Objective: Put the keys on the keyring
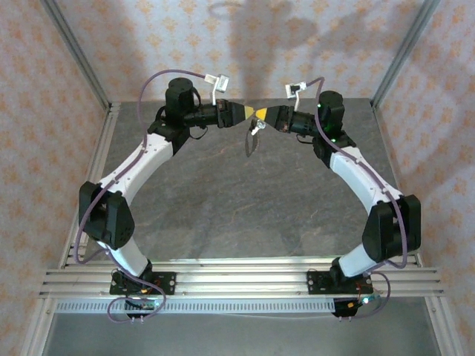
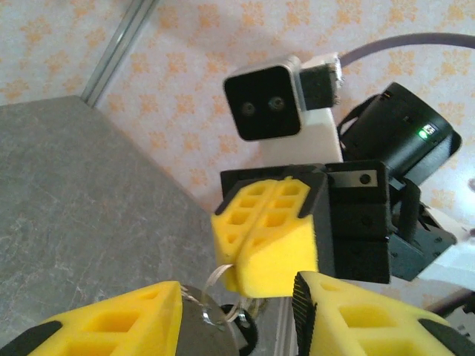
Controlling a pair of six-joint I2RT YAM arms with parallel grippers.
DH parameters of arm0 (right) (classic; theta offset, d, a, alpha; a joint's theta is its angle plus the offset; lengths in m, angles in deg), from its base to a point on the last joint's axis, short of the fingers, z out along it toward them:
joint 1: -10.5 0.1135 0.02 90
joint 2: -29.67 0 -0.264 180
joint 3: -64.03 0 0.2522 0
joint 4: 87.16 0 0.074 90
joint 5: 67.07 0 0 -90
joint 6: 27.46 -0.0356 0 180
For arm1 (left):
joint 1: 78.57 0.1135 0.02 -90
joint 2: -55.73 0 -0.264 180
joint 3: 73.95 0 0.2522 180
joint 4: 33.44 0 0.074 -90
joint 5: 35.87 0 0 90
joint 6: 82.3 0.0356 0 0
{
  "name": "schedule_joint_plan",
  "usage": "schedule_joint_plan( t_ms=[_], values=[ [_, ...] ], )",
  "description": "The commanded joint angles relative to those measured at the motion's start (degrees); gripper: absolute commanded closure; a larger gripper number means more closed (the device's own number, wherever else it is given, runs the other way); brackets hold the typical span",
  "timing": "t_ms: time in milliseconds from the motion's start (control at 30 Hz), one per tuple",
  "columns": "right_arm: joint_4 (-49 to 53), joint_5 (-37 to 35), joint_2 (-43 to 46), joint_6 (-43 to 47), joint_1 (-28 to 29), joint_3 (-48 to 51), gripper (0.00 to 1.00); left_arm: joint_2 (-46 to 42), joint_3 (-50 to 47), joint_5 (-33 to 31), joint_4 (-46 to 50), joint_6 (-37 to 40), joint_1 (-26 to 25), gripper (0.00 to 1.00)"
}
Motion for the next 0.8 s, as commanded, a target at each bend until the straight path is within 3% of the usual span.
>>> schedule_joint_plan(
  t_ms=[0,500,767],
  values=[
    [-2.0,2.0,-0.5,0.9,-0.3,-2.8,1.00,0.6,2.8,3.1,0.9,2.0,0.7,0.56],
    [-2.6,1.4,-0.4,0.6,-0.4,-3.0,1.00,1.8,1.7,4.1,-0.2,1.7,0.7,0.58],
    [-4.3,0.6,-1.0,-0.4,-0.4,-2.6,1.00,1.6,0.7,6.6,-2.6,0.4,0.3,0.69]
  ],
)
